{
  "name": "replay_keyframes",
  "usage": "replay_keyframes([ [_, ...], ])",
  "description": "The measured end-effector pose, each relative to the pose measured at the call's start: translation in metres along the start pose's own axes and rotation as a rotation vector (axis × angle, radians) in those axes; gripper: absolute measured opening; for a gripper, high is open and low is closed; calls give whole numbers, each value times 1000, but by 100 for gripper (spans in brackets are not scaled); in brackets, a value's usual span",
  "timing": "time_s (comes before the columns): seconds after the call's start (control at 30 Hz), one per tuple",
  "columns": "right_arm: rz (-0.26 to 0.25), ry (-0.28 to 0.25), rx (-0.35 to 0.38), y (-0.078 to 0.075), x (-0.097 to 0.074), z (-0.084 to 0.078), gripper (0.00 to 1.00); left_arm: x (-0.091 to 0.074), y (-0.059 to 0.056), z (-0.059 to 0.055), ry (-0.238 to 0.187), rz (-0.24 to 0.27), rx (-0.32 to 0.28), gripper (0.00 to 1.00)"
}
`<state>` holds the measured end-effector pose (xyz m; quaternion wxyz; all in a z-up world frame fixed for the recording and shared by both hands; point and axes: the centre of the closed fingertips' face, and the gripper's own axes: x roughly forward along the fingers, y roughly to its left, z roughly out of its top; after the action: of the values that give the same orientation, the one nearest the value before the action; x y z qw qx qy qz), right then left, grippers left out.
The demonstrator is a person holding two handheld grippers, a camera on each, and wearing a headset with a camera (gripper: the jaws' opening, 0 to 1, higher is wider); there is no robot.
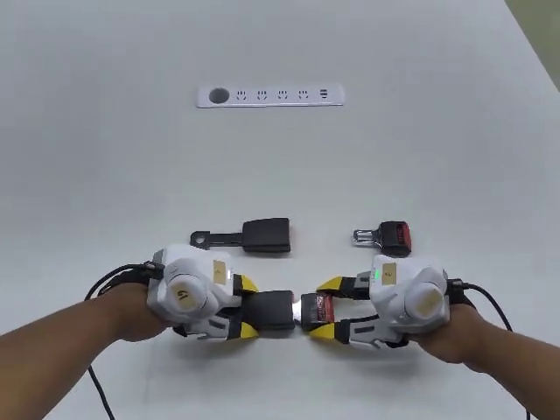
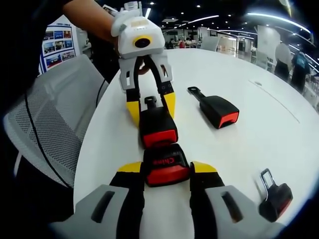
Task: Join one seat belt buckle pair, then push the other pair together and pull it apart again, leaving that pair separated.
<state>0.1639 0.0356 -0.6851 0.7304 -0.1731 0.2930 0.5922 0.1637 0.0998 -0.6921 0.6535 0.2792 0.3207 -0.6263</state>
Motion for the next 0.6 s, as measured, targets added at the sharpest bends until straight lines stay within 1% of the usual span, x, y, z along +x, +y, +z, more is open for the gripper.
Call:
replay_keyframes([
  [0.17,-11,22,-18,1,1,1,33,0,0,0,24,1,2,32],
  [0.27,-14,35,-23,1,1,1,34,1,0,-1,31,4,0,33],
  [0.33,-21,52,-46,1,1,0,34,1,0,-1,41,5,3,33],
  [0.5,-26,73,-40,1,1,1,34,1,0,0,61,7,1,33],
  [0.6,-31,77,-28,-1,3,-3,35,0,-1,1,65,12,-2,33],
])
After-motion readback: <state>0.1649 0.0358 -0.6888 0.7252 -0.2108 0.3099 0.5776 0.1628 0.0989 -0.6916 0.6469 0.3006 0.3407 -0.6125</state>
